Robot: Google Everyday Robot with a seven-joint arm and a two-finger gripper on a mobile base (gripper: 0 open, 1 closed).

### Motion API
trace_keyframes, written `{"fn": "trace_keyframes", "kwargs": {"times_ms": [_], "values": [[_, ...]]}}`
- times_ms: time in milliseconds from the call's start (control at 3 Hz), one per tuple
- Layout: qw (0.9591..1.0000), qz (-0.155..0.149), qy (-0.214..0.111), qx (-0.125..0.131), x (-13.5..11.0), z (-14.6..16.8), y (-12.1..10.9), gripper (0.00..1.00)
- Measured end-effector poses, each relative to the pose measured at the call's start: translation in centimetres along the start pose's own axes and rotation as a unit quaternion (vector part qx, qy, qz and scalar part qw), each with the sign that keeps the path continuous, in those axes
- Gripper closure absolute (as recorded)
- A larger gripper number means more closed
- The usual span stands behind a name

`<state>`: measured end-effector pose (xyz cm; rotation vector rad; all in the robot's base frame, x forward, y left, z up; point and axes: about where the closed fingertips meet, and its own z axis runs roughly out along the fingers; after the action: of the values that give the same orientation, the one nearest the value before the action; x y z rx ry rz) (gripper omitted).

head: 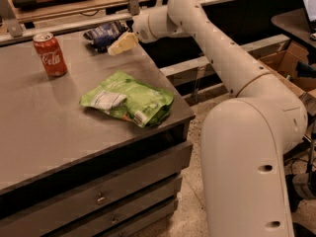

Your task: Move blue chip bag near green rice chip bag

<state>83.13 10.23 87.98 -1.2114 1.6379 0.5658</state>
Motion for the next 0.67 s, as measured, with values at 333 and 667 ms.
{"fn": "trace_keyframes", "kwargs": {"times_ms": [333, 667], "values": [[0.9994, 0.032, -0.01, -0.002, 0.8, 0.99, -0.28, 0.0], [0.9994, 0.033, -0.009, -0.004, 0.85, 1.33, -0.07, 0.16]]}}
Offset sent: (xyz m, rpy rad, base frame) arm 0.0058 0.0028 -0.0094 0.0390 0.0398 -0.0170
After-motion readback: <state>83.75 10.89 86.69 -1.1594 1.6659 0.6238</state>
